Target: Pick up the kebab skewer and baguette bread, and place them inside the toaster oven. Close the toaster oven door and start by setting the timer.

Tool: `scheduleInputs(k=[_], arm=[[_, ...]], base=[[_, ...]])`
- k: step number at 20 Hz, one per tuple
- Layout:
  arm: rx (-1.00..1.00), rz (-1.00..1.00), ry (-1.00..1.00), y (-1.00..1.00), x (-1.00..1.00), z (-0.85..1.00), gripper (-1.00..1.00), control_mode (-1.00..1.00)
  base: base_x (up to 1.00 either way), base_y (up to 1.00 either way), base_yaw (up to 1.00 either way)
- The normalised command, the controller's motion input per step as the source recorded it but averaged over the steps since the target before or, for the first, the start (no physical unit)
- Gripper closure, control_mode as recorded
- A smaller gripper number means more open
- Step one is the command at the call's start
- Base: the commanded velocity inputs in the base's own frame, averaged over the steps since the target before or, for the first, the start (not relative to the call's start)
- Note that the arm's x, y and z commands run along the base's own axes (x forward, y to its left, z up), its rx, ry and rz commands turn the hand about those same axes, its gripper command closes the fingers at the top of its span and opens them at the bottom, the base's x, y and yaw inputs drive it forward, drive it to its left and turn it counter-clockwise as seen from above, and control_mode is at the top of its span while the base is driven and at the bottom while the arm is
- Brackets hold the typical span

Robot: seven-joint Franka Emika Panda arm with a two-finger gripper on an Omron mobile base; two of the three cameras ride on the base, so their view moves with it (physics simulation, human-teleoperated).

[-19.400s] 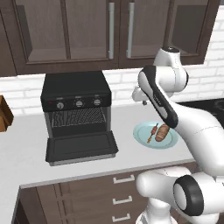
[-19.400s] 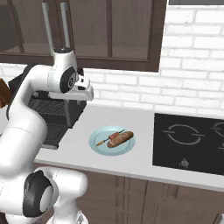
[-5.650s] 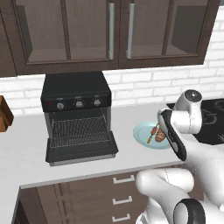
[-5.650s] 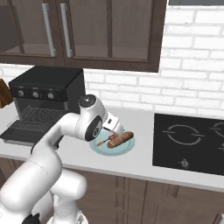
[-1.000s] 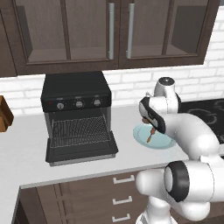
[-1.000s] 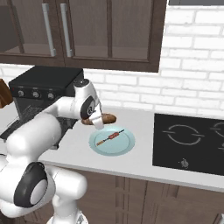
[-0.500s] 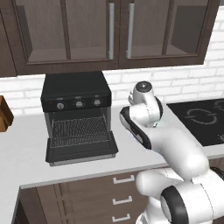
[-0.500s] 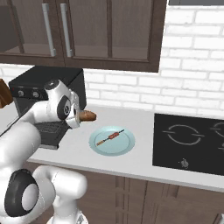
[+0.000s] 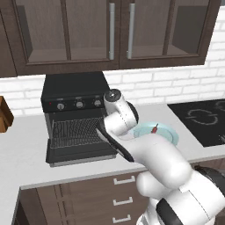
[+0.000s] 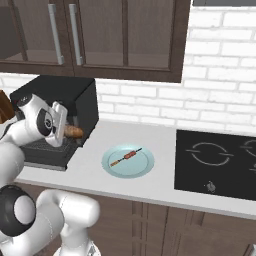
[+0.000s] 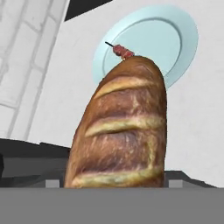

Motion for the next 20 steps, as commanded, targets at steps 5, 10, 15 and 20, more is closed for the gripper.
scheduleInputs(k=[5, 10, 15, 20], arm=[[0.00, -0.12, -0.02, 1.00, 0.00, 0.03, 1.00, -1.00], [0.00, -0.12, -0.04, 0.96, 0.00, 0.00, 1.00, -1.00], [0.01, -0.09, -0.07, 0.54, 0.12, 0.01, 1.00, -1.00], [0.00, -0.02, -0.08, 0.20, 0.26, 0.00, 1.00, -1.00]], base=[[0.00, 0.00, 0.00], [0.00, 0.00, 0.00], [0.00, 0.00, 0.00], [0.00, 0.00, 0.00]])
